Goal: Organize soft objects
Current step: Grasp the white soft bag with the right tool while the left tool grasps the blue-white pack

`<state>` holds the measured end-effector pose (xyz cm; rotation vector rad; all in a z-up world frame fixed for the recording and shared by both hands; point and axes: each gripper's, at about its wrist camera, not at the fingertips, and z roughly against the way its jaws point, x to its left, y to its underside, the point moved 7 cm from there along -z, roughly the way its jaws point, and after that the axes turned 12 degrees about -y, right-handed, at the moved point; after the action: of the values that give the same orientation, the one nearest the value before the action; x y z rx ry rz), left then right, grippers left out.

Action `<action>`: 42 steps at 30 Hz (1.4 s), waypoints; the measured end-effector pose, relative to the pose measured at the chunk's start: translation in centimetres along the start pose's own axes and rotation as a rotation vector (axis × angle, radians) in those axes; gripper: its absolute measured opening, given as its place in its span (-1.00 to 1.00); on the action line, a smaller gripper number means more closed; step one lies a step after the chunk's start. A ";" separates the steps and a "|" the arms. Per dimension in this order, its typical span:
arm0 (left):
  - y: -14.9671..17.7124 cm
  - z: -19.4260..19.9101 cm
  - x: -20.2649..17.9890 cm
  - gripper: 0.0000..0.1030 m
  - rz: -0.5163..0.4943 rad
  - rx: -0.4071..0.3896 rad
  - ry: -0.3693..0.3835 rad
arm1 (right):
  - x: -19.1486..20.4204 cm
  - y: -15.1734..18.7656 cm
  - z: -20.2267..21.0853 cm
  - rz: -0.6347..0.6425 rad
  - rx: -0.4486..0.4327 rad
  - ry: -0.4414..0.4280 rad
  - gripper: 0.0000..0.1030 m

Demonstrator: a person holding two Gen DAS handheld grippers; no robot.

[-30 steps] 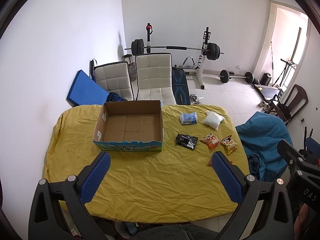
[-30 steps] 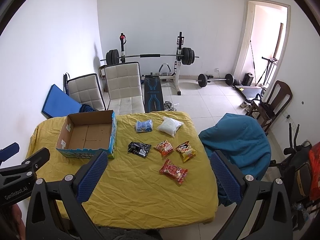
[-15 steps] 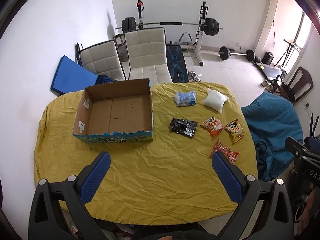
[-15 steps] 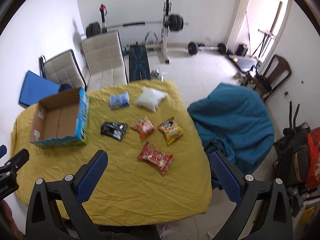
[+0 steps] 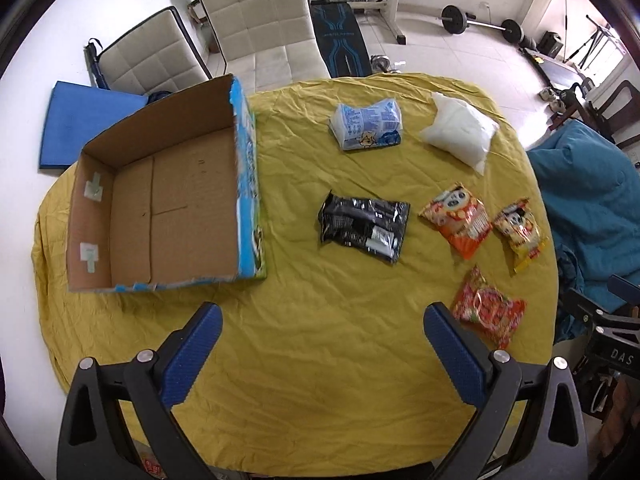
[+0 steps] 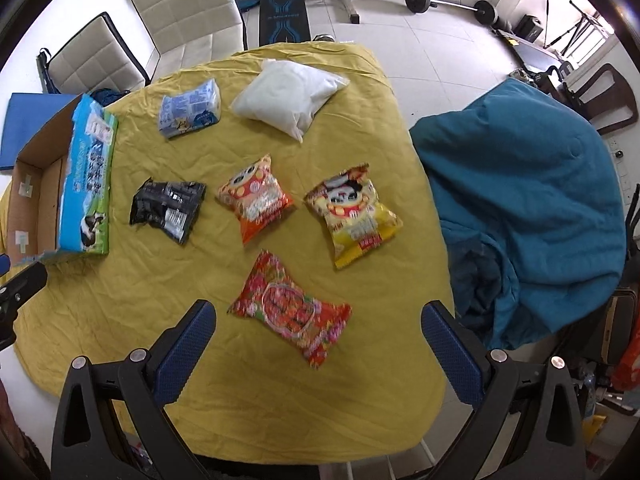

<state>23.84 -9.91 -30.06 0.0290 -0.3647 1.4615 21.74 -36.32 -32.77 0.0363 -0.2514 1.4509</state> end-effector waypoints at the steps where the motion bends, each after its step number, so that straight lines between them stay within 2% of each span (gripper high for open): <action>1: -1.1 -0.5 -0.2 1.00 -0.002 0.006 0.001 | 0.0 -0.9 -0.4 0.001 0.008 -0.001 1.00; 5: -6.2 -1.9 -0.5 1.00 -0.011 0.000 -0.024 | 0.5 -5.4 -1.6 -0.029 0.034 -0.021 1.00; 9: -11.4 -3.6 -0.8 1.00 -0.005 0.024 -0.014 | 0.8 -11.0 -3.1 -0.086 0.037 -0.042 1.00; 13: -16.0 -6.2 -1.7 1.00 -0.020 0.069 0.003 | 0.1 -15.9 -6.1 -0.218 0.064 -0.059 1.00; 17: -19.3 -9.5 -3.0 1.00 -0.047 0.102 0.004 | -0.5 -19.4 -10.4 -0.354 0.113 -0.077 1.00; 23: -22.2 -14.7 -4.2 1.00 -0.077 0.170 0.003 | -1.1 -21.6 -15.7 -0.490 0.171 -0.066 1.00; 30: -22.8 -18.2 -4.7 1.00 -0.078 0.244 0.047 | 0.1 -21.5 -19.7 -0.506 0.269 -0.034 1.00; 33: -22.7 -19.0 -4.9 1.00 -0.079 0.266 0.059 | 0.4 -21.1 -20.6 -0.521 0.282 -0.045 0.99; 37: -22.2 -19.8 -5.7 1.00 -0.067 0.320 0.101 | 0.9 -20.8 -20.7 -0.526 0.275 -0.070 0.85; 39: -22.0 -20.0 -6.2 1.00 -0.046 0.352 0.144 | 1.5 -20.7 -20.4 -0.511 0.271 -0.091 0.67; 42: -22.2 -20.3 -6.8 1.00 0.001 0.392 0.194 | 1.7 -20.5 -19.5 -0.480 0.268 -0.090 0.61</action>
<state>49.57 -14.27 -46.57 0.2006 0.0830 1.5032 44.96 -33.79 -48.86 0.3573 -0.1085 0.9961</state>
